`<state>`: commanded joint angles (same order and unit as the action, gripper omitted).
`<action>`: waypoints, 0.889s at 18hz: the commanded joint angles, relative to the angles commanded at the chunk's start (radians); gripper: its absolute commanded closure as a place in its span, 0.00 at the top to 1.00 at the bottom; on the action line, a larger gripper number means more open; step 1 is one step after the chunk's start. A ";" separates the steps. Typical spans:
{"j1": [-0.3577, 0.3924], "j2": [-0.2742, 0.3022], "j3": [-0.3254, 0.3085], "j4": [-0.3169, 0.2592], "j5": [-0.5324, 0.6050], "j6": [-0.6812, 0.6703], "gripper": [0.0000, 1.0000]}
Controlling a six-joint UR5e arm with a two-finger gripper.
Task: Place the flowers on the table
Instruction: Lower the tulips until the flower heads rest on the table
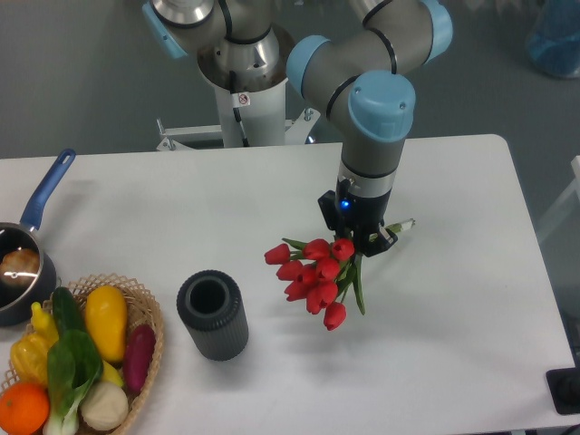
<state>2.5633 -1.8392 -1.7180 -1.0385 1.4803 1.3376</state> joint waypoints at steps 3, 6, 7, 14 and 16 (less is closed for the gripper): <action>-0.009 -0.006 -0.003 0.000 0.021 0.002 0.30; -0.032 -0.020 -0.003 0.000 0.071 0.002 0.31; -0.035 -0.023 -0.003 0.000 0.071 0.002 0.31; -0.038 -0.049 -0.005 -0.006 0.074 0.002 0.34; -0.043 -0.055 -0.005 -0.008 0.074 0.002 0.34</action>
<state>2.5204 -1.8944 -1.7227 -1.0462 1.5539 1.3392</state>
